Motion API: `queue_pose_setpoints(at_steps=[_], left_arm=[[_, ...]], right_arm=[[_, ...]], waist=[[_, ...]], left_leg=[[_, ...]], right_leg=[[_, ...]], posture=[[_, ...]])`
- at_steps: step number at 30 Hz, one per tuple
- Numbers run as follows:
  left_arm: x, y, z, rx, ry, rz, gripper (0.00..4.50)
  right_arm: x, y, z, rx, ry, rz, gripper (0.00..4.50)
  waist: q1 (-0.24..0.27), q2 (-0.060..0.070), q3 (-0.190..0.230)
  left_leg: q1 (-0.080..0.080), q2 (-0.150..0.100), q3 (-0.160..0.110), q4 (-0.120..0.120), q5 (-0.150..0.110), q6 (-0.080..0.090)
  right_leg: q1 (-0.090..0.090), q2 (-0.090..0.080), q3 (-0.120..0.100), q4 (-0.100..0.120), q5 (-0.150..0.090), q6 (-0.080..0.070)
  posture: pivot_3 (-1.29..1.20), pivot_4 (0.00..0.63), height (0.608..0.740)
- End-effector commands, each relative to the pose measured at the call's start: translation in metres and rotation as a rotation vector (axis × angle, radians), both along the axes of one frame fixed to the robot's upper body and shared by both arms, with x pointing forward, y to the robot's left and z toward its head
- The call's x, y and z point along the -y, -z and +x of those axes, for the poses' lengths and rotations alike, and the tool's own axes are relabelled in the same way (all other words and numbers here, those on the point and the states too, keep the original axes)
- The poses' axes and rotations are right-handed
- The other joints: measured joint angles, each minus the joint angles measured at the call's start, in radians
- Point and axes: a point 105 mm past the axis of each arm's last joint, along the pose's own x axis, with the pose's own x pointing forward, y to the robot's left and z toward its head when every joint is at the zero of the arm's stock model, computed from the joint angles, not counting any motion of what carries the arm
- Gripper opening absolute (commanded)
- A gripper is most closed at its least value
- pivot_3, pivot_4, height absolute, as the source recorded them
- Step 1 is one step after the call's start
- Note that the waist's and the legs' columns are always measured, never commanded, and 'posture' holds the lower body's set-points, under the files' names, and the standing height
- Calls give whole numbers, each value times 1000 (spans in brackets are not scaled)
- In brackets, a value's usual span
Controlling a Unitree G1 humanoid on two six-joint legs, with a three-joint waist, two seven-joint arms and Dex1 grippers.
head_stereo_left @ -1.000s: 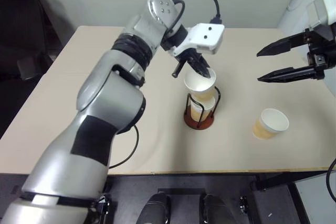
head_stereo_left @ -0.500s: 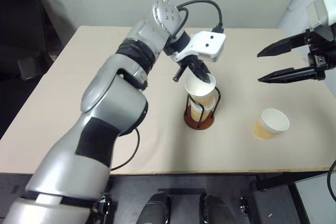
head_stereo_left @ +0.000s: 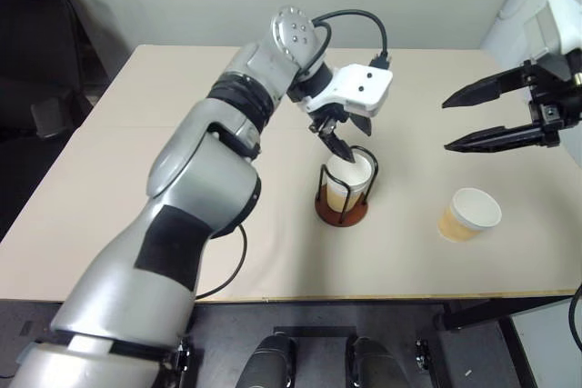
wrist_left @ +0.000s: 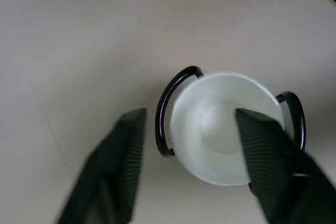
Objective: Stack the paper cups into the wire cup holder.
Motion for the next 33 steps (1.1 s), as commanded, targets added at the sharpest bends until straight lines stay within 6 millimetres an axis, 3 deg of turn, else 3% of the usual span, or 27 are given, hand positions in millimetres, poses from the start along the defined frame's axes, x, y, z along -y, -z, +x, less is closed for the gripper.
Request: queue_pose_setpoints(at_steps=[1,6,11,13,17,24,33], left_arm=[[1,-5,-3,-7,26,-14,4339],[1,-8,-3,-11,22,-32,4429],[17,-47,-10,-127,-15,-322,4429],[12,-66,-8,-180,-58,-460,4429],[-2,-80,-10,-294,-67,-564,4429],[-12,-83,-17,-403,-75,-585,4429],[-32,-70,-47,-503,39,-518,4429]], right_arm=[[4,-15,-6,69,15,15,3000],[6,-15,-5,69,20,11,3000],[16,-7,-3,70,80,-17,3000],[25,5,-3,48,130,-29,3000],[34,23,-8,1,183,-18,3000],[37,60,-22,-123,205,-50,3000],[65,102,-8,-81,264,-207,3000]], waist=[[0,0,0],[0,0,0],[4,0,0],[6,0,0],[2,1,-1],[3,1,-1],[4,1,-1]], left_leg=[[0,0,0,0,0,0],[0,0,0,0,0,0],[0,0,0,0,0,0],[-1,0,0,0,1,-2],[1,-1,4,-1,3,-4],[1,0,4,0,5,-8],[3,0,4,2,6,-7]], right_leg=[[0,0,0,0,0,0],[0,0,0,0,0,0],[0,0,0,0,0,0],[0,0,-1,0,0,0],[1,0,1,0,-2,2],[2,-1,1,0,-4,6],[4,-2,3,0,2,13]], posture=[[0,150,740],[0,150,740],[0,150,740],[0,150,740],[0,150,740],[0,150,740],[0,150,740]])
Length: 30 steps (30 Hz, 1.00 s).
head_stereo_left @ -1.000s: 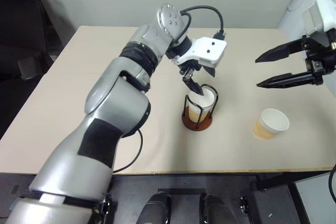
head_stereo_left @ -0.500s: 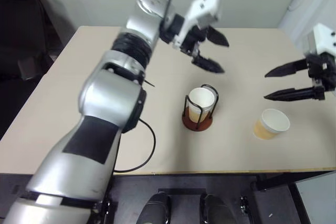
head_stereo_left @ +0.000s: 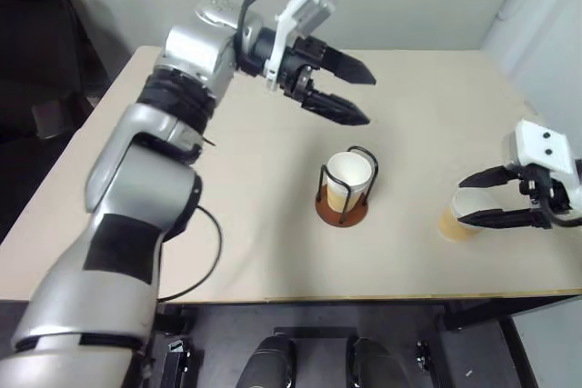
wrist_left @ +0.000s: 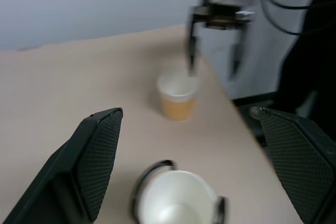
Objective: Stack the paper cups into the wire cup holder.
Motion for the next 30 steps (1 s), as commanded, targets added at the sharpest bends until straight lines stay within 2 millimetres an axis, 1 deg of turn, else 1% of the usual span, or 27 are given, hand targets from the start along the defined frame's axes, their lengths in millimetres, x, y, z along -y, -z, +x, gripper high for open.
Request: queue_pose_setpoints(at_steps=[1,5,8,16,20,23,26,29,30], left_arm=[[0,-9,-20,-1,115,-24,4429],[-5,-9,-22,-22,122,-35,4429],[-9,-8,-24,-37,124,-44,4429],[-14,-10,-25,-53,123,-71,4429],[-19,-8,-24,-62,112,-64,4429],[-23,-6,-19,-54,86,-59,4500],[-29,-1,-10,-58,32,-44,4500],[-42,10,4,-41,-57,5,4500],[-47,12,8,-35,-84,17,4500]], right_arm=[[18,9,7,58,22,-110,3000],[40,26,10,37,40,-193,3000],[48,37,9,3,32,-223,3000],[43,58,19,-1,-36,-288,3000],[35,65,26,2,-72,-307,3000],[33,65,31,15,-88,-327,2476],[30,62,32,15,-95,-327,1418],[33,57,29,6,-89,-330,287],[36,56,28,2,-84,-336,51]], waist=[[3,0,0],[3,0,0],[-2,0,0],[-13,-1,0],[-15,-1,0],[-14,0,1],[-14,0,1],[-14,0,1],[-14,0,1]], left_leg=[[1,-1,0,0,0,0],[4,-4,-1,0,-1,3],[6,-8,-3,-1,-2,11],[7,-11,-1,-2,3,15],[7,-11,-3,-2,5,15],[7,-12,-3,-2,6,14],[6,-12,-4,-3,7,12],[6,-12,-4,-4,10,6],[6,-13,-4,-4,10,6]], right_leg=[[1,0,-2,0,0,0],[6,-3,-4,0,1,1],[7,-5,-2,0,2,3],[10,-7,-1,-2,3,-1],[10,-7,-1,-2,4,-1],[10,-7,-1,-2,4,-1],[10,-7,-2,-3,4,-1],[10,-8,-2,-4,4,-2],[10,-7,-2,-5,4,-2]], posture=[[0,150,740],[0,150,740],[0,150,740],[0,150,740],[0,150,740],[0,150,740],[0,150,740],[0,150,740],[0,150,740]])
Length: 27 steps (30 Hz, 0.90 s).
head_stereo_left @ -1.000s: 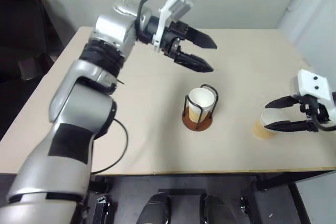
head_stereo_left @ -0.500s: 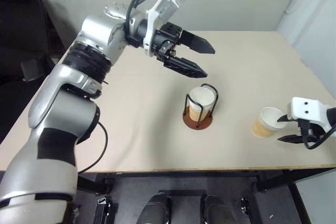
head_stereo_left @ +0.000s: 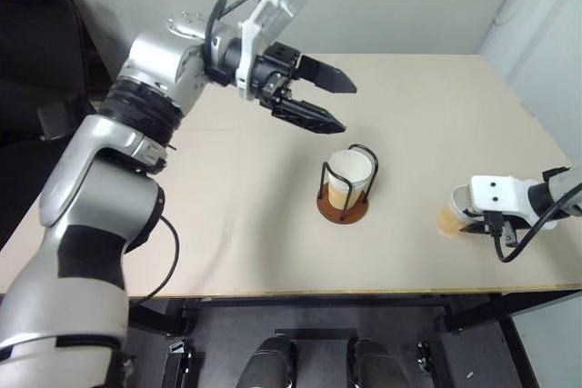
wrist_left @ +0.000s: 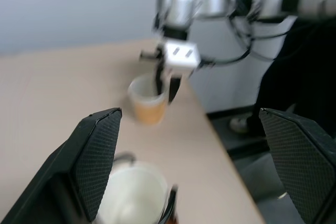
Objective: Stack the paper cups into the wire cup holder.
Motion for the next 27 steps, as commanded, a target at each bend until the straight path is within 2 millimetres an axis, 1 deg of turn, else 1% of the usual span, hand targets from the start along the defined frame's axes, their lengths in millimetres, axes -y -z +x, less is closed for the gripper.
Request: queue_pose_setpoints(at_steps=[1,4,7,9,11,12,14,17,20,22,27], left_arm=[[-19,0,10,48,-67,41,4500],[-29,1,17,55,-123,54,4500],[-34,3,20,54,-147,62,4500],[-38,9,22,47,-160,83,4500],[-41,12,22,38,-167,91,4500],[-41,12,22,37,-168,90,4500],[-42,12,22,40,-168,86,4500],[-42,12,21,52,-157,83,4500],[-45,18,20,51,-151,105,4500],[-47,24,19,57,-145,128,4500],[-54,37,15,55,-131,208,4500]], right_arm=[[7,-16,-4,21,7,-32,51],[10,-21,-9,16,10,-43,51],[12,-25,-12,17,10,-52,51],[11,-40,-10,56,11,-51,51],[5,-59,-5,121,8,-36,51],[0,-67,-1,155,7,-21,51],[-16,-88,5,226,1,48,51],[-36,-114,9,299,-30,103,51],[-56,-136,11,358,-65,146,51],[-67,-147,11,381,-86,175,51],[-92,-159,10,392,-133,246,51]], waist=[[0,0,0],[1,0,0],[3,0,0],[5,0,0],[3,0,0],[3,1,0],[1,1,0],[-1,0,0],[-3,1,0],[-3,2,0],[0,2,0]], left_leg=[[0,0,0,0,0,0],[-4,0,-1,0,0,-2],[-8,-1,-1,0,0,-3],[-8,-1,-1,-1,-1,-4],[-9,-1,-1,-1,-2,-4],[-9,-2,-1,-1,-2,-4],[-9,-2,-2,-1,-2,-4],[-9,-2,-4,-2,-2,-5],[-9,-2,-4,-3,-2,-5],[-10,-1,-6,-4,-2,-5],[-11,-1,-7,-5,-2,-6]], right_leg=[[0,0,0,0,0,0],[-4,-1,0,-2,-1,1],[-6,-1,0,-4,-1,1],[-6,-1,0,-6,-1,1],[-6,-1,0,-8,-1,1],[-7,0,0,-8,0,1],[-7,-1,1,-9,0,2],[-7,0,0,-10,0,1],[-8,2,-1,-9,0,-1],[-9,0,1,-9,0,-1],[-11,-2,-2,-6,-1,-4]], posture=[[0,150,740],[0,150,740],[0,150,740],[0,150,740],[0,150,740],[0,150,740],[0,150,740],[0,150,740],[0,150,740],[0,150,740],[0,150,740]])
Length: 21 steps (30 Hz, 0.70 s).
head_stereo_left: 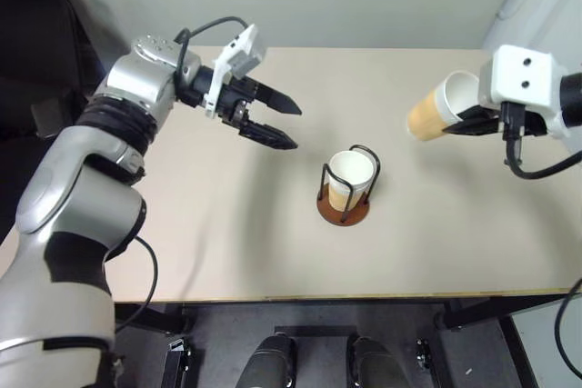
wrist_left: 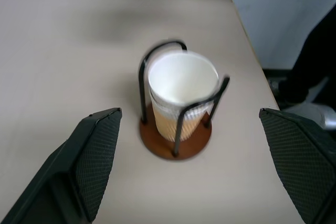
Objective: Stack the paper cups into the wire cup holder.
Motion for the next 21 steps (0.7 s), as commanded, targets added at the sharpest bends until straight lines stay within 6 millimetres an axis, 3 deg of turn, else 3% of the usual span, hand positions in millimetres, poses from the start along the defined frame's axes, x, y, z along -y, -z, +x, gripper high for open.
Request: queue_pose_setpoints(at_steps=[1,13,21], left_arm=[[-2,-2,-9,21,62,31,4500],[1,-5,-12,17,83,23,4500],[3,-5,-14,9,97,14,4500]], right_arm=[[-16,-12,-5,27,-41,35,51],[-71,17,-8,-87,-200,94,51],[-83,31,-3,-107,-224,97,51]], waist=[[-1,0,0],[-6,-1,0],[-5,-1,0]], left_leg=[[0,-1,1,0,0,0],[1,-1,0,1,1,-2],[1,-1,-3,0,1,-3]], right_leg=[[0,1,0,0,0,-1],[-1,1,-3,9,-6,-3],[-1,1,-6,11,-8,-6]], posture=[[0,150,740],[0,150,740],[0,150,740]])
